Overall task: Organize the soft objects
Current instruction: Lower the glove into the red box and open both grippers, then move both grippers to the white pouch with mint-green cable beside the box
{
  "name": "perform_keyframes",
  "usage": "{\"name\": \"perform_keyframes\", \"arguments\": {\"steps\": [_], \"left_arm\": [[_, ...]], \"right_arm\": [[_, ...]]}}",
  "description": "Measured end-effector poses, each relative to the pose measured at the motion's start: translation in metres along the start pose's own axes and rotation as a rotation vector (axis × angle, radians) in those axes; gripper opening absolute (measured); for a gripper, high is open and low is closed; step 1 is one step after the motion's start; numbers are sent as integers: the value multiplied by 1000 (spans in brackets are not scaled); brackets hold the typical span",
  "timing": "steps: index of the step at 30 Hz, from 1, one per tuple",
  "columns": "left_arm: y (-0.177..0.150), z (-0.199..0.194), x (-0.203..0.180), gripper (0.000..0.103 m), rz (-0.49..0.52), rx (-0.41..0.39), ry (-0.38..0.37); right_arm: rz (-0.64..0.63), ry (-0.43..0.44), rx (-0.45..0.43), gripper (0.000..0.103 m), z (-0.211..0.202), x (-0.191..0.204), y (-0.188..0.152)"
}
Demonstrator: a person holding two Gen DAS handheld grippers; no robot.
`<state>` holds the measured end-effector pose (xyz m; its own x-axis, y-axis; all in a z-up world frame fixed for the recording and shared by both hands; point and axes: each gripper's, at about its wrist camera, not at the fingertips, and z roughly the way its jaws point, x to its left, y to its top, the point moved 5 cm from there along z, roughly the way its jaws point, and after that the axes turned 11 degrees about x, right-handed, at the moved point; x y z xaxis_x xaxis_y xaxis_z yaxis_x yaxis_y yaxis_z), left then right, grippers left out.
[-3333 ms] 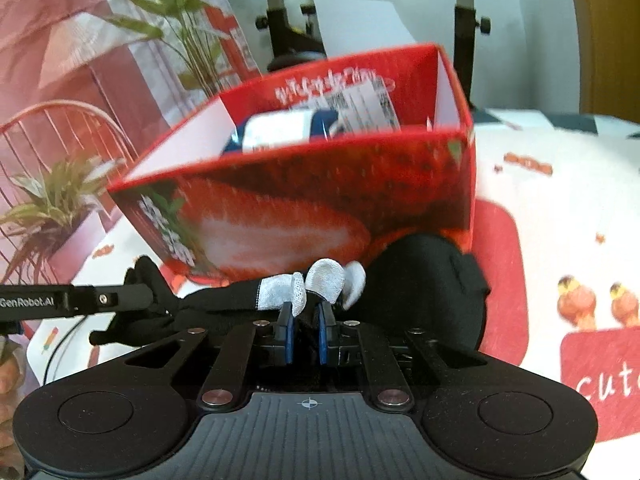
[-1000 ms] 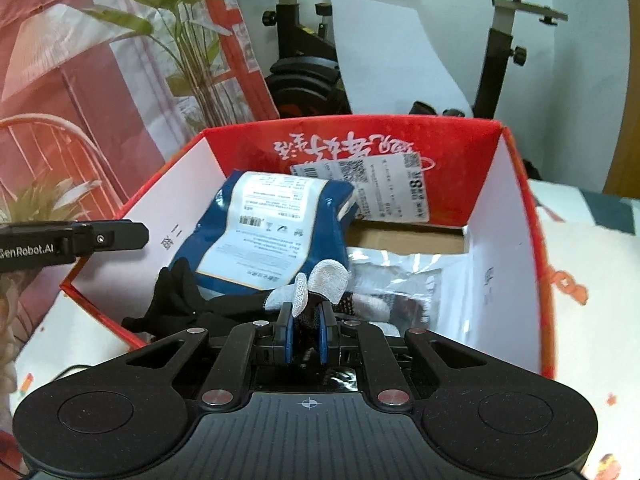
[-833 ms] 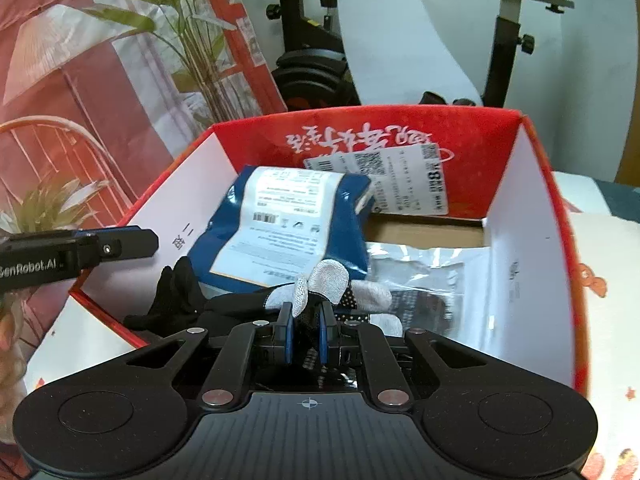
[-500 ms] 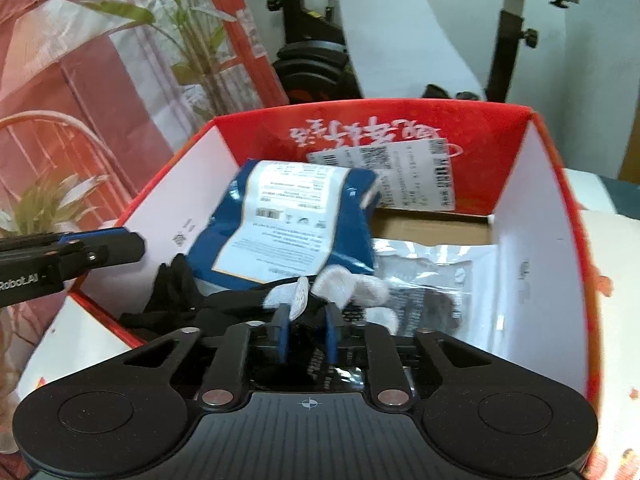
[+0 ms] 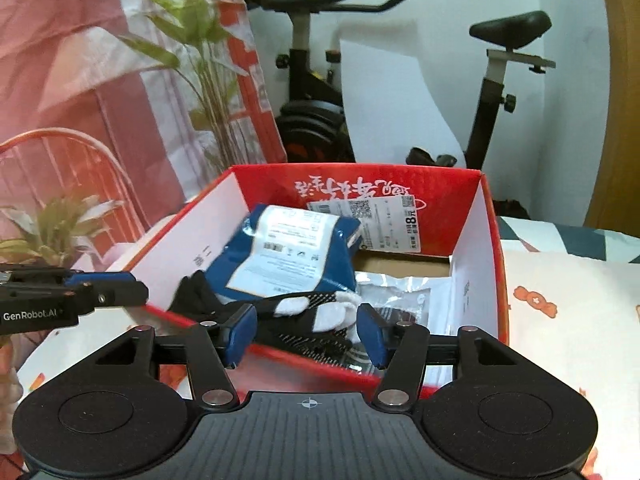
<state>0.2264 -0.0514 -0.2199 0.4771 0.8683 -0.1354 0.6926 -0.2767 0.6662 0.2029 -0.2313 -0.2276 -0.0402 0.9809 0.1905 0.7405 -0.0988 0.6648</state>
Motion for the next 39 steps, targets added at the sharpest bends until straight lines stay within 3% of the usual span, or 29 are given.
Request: {"name": "perform_keyframes", "arguments": {"steps": [6, 12, 20, 28, 39], "left_arm": [[-22, -11, 4, 22, -12, 40, 10], [-42, -12, 11, 22, -109, 60, -19], [-86, 13, 14, 22, -162, 177, -26], [-91, 45, 25, 22, -161, 241, -26], [-84, 70, 18, 23, -96, 275, -42]], "right_arm": [[19, 20, -41, 49, -20, 6, -14], [-5, 40, -46, 48, -31, 19, -30], [-8, 30, 64, 47, -6, 15, -61], [-39, -50, 191, 35, 23, -3, -90], [-356, -133, 299, 36, 40, 18, -101]]}}
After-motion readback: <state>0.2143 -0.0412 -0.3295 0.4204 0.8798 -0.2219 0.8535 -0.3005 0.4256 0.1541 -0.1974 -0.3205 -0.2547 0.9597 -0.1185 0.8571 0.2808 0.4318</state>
